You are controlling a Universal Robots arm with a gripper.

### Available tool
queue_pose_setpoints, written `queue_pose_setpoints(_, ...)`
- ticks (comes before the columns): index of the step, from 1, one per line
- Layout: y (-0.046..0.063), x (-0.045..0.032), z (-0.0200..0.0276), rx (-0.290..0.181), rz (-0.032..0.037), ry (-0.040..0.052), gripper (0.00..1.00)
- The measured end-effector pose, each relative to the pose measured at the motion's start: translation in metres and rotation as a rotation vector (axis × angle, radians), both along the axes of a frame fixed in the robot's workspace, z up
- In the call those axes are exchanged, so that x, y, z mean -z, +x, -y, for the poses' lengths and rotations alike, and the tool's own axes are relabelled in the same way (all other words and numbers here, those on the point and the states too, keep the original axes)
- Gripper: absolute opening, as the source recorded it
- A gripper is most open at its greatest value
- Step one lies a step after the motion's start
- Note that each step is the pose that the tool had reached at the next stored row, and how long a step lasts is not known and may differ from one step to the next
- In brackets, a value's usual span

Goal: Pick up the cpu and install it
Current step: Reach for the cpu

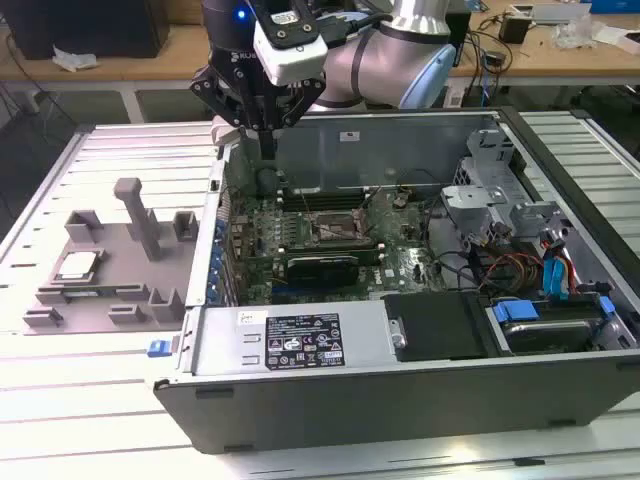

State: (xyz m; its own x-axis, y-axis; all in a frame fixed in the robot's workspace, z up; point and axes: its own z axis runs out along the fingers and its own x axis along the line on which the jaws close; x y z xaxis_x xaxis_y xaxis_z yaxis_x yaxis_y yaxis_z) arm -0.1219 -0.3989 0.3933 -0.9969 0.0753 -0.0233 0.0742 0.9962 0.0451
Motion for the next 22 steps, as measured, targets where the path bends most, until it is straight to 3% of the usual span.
queue_pose_setpoints(13, -0.0002, 0.0000, 0.0000, 0.000, 0.0000, 0.0000, 0.11)
queue_pose_setpoints(22, -0.0077, 0.0000, 0.0000, 0.000, 0.0001, 0.0000, 0.11)
